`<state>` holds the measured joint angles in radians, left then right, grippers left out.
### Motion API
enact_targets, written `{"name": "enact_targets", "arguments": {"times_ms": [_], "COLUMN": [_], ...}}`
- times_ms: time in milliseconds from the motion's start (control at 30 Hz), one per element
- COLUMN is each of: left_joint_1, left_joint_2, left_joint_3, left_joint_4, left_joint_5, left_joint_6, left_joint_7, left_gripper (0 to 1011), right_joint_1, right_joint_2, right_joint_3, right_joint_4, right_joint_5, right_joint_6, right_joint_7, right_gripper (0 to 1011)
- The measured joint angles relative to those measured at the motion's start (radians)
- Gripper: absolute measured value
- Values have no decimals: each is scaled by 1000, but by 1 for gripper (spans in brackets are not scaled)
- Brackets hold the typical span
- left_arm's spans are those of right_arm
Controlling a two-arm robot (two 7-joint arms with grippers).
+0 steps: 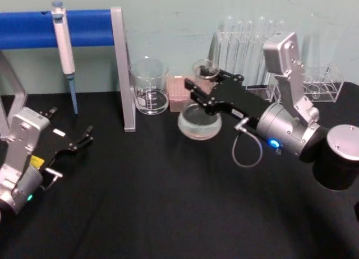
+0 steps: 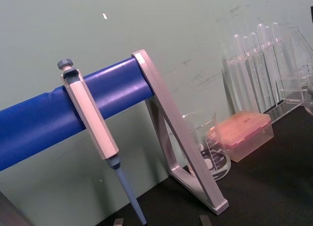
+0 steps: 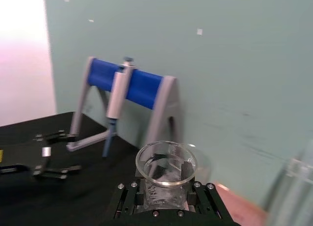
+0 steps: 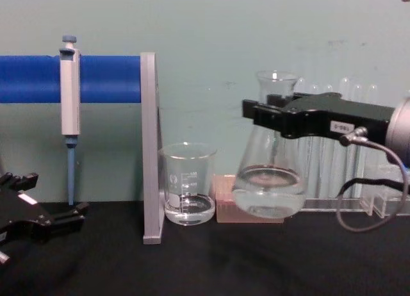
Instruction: Grasp the erlenmeyer flask with one hand, shake it three times, then place it back.
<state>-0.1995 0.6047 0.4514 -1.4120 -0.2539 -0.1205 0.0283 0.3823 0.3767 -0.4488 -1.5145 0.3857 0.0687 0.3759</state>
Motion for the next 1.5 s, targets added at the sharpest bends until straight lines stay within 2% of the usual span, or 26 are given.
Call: {"name": "enact_targets", "arguments": {"times_ms": [300,800,1233,1500], "left_joint_1": [0,0,0,0], "left_joint_2": [0,0,0,0], "left_joint_3": [0,0,0,0], "left_joint_4": [0,0,0,0], "left_joint_5": [0,0,0,0], "left_joint_6": [0,0,0,0], "left_joint_7": [0,0,0,0], "left_gripper": [1001,1001,1001,1001], "right_joint_1": [-2,-15,-23,-34], "right_joint_2": [-12,-30,-43,-44], "right_joint_3": [63,127,150,139], "right_joint_4": [28,41,41,25], "right_joint_5": [-19,-47,-65,-69], "right_joint_6": [5,18,24,32], "right_joint_7": [-48,-75,-71,-43], "right_gripper": [457,457,457,457]}}
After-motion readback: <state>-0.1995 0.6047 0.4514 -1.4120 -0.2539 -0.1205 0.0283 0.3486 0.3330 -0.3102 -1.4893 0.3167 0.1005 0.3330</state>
